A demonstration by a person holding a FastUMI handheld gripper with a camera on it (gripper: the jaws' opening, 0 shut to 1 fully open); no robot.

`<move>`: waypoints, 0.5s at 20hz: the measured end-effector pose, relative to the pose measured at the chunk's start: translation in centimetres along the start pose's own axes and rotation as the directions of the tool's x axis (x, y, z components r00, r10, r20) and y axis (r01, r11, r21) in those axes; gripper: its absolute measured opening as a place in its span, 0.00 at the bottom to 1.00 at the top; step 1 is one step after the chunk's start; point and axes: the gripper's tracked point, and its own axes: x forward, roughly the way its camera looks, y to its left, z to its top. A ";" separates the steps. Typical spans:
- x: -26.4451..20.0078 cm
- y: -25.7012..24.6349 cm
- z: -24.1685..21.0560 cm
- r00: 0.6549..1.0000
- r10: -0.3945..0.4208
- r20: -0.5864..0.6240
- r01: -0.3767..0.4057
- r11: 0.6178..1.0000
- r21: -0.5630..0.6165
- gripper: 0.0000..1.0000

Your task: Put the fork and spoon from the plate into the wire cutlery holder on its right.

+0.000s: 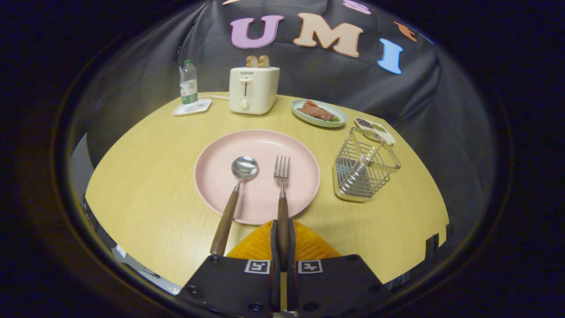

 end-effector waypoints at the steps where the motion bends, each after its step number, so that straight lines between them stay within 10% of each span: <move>1: -0.2 -0.2 0.5 1.000 0.001 0.007 -0.001 0.999 0.033 0.09; 10: -3.3 -2.2 3.2 0.995 -0.075 -0.070 0.081 0.992 0.100 0.09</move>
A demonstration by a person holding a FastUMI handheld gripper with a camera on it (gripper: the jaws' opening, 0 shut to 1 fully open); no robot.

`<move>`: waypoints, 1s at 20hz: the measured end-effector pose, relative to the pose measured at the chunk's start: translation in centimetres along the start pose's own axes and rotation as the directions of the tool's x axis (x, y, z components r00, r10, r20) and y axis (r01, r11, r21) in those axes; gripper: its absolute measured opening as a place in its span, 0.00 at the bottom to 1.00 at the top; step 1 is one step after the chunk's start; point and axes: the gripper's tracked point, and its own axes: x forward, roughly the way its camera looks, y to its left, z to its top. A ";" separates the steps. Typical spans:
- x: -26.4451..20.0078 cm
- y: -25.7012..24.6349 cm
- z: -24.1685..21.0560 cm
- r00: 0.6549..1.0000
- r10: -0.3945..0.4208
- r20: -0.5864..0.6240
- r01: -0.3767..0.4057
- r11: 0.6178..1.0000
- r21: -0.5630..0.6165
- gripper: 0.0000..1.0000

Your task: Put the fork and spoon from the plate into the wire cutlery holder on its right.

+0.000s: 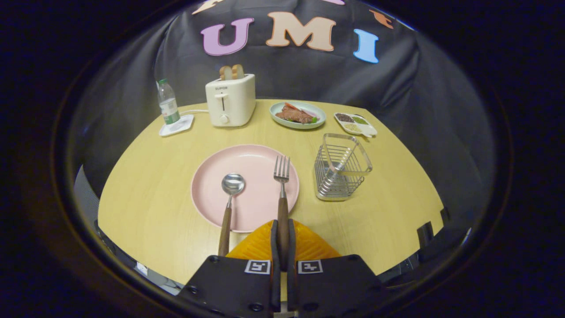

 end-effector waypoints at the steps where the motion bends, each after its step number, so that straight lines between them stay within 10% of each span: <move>1: -0.6 -0.2 0.6 1.000 -0.009 -0.017 0.009 1.000 0.011 0.09; 11: -4.2 -5.3 8.1 0.971 -0.188 -0.145 0.210 0.965 0.155 0.09; 20: -0.6 -7.3 6.3 0.901 -0.156 -0.405 0.226 0.965 0.131 0.09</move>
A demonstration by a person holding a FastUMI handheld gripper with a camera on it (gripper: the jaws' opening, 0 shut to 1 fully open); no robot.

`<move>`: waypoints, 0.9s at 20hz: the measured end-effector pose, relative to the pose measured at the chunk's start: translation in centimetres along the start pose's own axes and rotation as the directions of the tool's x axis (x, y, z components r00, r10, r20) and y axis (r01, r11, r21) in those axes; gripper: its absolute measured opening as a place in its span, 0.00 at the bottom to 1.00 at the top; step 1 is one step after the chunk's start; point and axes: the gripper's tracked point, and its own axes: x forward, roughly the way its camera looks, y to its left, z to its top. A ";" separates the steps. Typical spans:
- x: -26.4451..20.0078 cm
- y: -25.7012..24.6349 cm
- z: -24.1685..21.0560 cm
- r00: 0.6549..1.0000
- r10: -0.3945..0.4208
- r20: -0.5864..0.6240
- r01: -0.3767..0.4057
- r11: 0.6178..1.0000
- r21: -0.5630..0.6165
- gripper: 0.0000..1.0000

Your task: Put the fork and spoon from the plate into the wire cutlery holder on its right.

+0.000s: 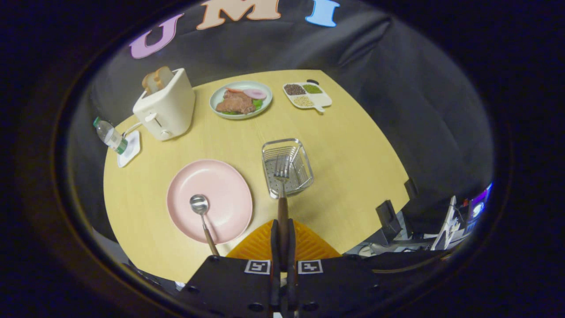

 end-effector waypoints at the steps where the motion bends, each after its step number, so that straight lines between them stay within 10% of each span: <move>1: 0.4 -0.1 0.2 1.000 -0.003 -0.021 0.003 1.000 -0.002 0.09; 13: 4.4 -0.5 1.7 0.983 0.003 -0.185 -0.023 0.994 -0.106 0.16; 18: 3.5 -1.8 2.2 0.988 -0.029 -0.149 0.014 0.995 -0.099 0.50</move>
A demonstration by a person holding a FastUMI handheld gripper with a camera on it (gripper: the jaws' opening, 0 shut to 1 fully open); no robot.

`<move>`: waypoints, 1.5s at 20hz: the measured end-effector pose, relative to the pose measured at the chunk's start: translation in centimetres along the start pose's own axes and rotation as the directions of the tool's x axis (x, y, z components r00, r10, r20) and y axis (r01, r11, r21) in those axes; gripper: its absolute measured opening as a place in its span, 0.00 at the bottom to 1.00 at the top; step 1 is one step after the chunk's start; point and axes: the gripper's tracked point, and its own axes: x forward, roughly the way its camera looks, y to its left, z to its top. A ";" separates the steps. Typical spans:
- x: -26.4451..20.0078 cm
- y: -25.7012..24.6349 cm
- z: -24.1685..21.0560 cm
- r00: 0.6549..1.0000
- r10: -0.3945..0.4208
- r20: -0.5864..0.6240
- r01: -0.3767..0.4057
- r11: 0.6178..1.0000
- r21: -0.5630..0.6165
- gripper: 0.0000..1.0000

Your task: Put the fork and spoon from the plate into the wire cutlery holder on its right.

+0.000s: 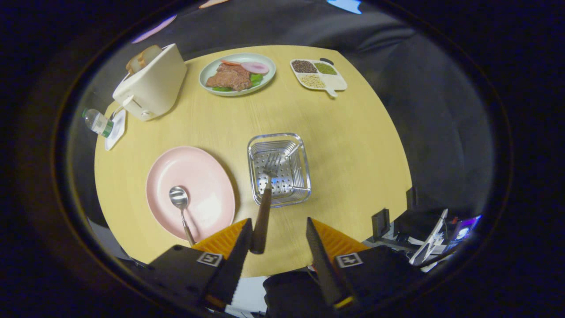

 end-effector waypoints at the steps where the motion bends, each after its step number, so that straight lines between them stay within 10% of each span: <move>1: -0.5 0.0 0.2 1.000 0.002 0.020 -0.002 1.000 0.012 0.57; 7: -5.2 0.0 0.6 0.990 -0.040 0.132 0.043 0.999 -0.018 0.98; 16: -10.7 5.9 -1.4 0.944 0.000 0.330 0.023 0.998 -0.064 0.98; 30: -3.2 14.2 -9.0 0.882 0.172 0.439 -0.125 0.983 -0.134 0.97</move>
